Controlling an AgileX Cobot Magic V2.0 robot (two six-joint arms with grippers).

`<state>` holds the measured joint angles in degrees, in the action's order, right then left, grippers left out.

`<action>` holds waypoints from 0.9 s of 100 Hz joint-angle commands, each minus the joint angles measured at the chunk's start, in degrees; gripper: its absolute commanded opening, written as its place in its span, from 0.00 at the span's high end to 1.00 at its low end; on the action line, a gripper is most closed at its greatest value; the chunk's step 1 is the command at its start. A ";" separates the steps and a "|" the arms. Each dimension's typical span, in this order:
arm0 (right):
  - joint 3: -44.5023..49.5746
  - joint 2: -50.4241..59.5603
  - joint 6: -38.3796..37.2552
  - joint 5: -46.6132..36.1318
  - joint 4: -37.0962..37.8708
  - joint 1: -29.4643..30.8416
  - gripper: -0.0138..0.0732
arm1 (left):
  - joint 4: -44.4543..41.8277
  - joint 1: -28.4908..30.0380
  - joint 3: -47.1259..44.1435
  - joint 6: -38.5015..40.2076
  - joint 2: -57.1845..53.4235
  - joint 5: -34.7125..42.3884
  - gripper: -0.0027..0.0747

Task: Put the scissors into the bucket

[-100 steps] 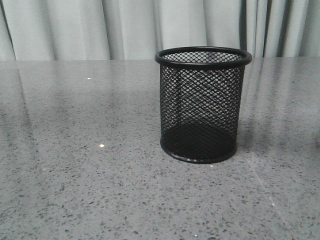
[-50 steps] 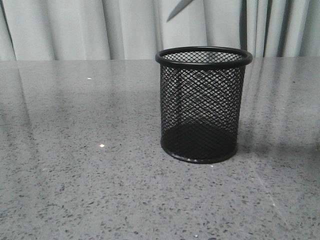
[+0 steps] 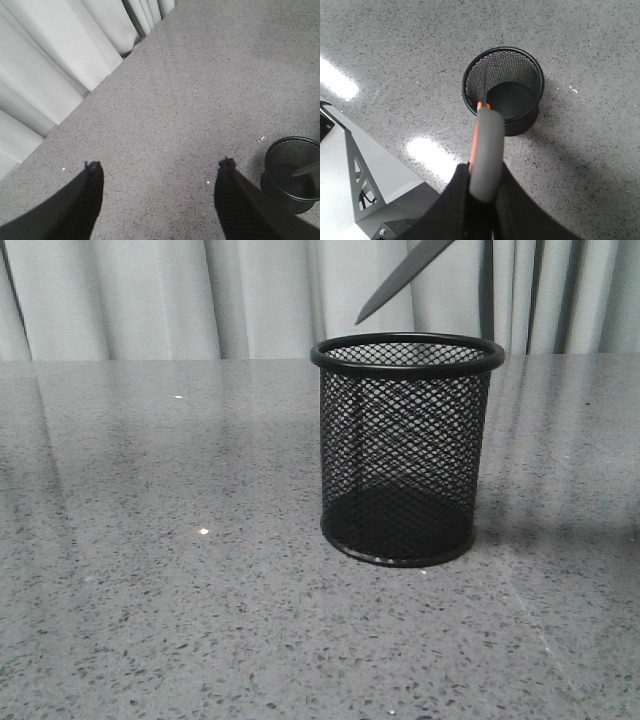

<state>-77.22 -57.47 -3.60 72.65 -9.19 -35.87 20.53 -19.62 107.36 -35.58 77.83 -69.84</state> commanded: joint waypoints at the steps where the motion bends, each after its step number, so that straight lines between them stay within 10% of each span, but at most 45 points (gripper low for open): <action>1: -0.96 -0.76 -0.08 1.77 0.38 -0.04 0.90 | 2.13 0.17 1.86 0.15 -1.53 3.02 0.40; 90: -0.83 -8.42 0.11 1.77 2.54 0.79 0.90 | 2.13 0.17 1.86 0.15 -1.53 3.02 0.40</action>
<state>-76.78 -66.54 -3.67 72.65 -7.01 -35.76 20.61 -19.62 107.36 -35.58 77.83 -69.84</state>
